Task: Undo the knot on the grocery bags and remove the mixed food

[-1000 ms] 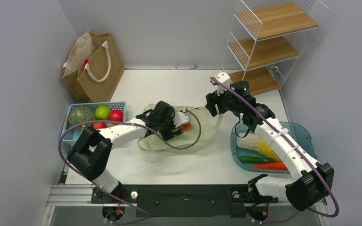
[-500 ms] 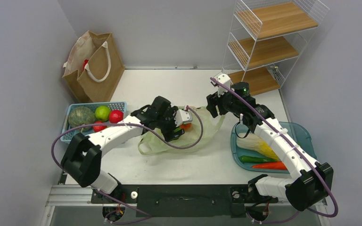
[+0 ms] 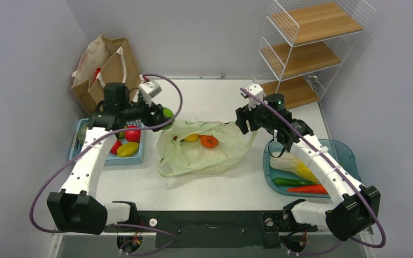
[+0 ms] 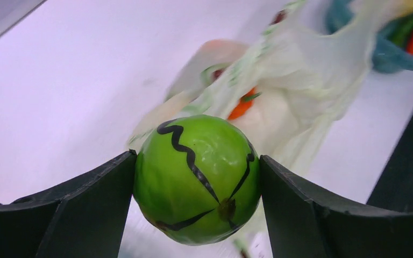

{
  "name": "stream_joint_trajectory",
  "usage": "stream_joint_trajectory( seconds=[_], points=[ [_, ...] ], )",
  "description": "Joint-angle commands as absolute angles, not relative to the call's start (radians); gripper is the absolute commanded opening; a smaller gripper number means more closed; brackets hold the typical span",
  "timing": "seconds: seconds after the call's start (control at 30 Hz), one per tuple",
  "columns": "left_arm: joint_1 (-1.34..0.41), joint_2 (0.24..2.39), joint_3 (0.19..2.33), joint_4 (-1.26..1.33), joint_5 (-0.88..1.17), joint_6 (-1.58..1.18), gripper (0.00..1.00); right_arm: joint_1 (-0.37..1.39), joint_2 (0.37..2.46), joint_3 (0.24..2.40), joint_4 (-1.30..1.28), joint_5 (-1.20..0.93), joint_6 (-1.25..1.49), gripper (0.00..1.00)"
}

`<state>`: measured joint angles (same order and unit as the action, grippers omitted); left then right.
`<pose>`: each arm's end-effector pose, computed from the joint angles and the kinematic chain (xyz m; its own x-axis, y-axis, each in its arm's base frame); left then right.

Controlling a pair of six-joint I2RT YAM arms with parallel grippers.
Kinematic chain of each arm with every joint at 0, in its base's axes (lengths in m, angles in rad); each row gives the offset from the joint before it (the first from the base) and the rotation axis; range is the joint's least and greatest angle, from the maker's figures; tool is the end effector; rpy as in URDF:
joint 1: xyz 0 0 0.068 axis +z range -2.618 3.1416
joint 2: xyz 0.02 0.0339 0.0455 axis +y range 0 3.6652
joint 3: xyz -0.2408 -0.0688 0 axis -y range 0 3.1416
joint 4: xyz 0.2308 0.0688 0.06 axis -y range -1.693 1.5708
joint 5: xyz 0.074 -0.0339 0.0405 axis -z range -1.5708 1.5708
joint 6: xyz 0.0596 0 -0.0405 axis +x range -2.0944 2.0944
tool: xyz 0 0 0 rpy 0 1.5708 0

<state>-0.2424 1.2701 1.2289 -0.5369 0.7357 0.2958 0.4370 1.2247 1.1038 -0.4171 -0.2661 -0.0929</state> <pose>0.2629 -0.1062 0.3294 -0.2965 0.2959 -0.9080 0.8468 0.5211 -0.1067 0.2539 0.1359 0.3044 -0.4054 -0.2882 -0.8675 -0.6534 0.7551 0.0545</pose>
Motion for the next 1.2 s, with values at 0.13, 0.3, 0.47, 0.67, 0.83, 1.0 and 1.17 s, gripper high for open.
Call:
stream_joint_trajectory(
  seconds=[0.13, 0.3, 0.47, 0.67, 0.83, 1.0, 1.17],
  points=[
    [0.346, 1.280, 1.246, -0.873, 0.639, 0.581, 0.44, 0.431, 1.229, 1.132, -0.386, -0.262, -0.097, 0.63],
    [0.572, 1.348, 1.240, -0.828, 0.515, 0.617, 0.48, 0.433, 1.235, 1.131, -0.390, -0.266, -0.098, 0.63],
    [0.628, 1.432, 1.248, -0.765, 0.446, 0.620, 0.48, 0.438, 1.242, 1.138, -0.387, -0.266, -0.100, 0.63],
    [0.603, 1.458, 1.216, -0.741, 0.477, 0.623, 0.51, 0.441, 1.244, 1.144, -0.403, -0.261, -0.109, 0.63],
    [0.514, 1.411, 1.131, -0.745, 0.517, 0.621, 0.54, 0.448, 1.257, 1.159, -0.411, -0.254, -0.113, 0.64],
    [0.429, 1.384, 1.061, -0.732, 0.517, 0.598, 0.65, 0.451, 1.261, 1.167, -0.406, -0.251, -0.124, 0.64],
    [0.375, 1.382, 1.065, -0.757, 0.547, 0.585, 0.80, 0.451, 1.253, 1.157, -0.401, -0.257, -0.128, 0.64]
  ],
)
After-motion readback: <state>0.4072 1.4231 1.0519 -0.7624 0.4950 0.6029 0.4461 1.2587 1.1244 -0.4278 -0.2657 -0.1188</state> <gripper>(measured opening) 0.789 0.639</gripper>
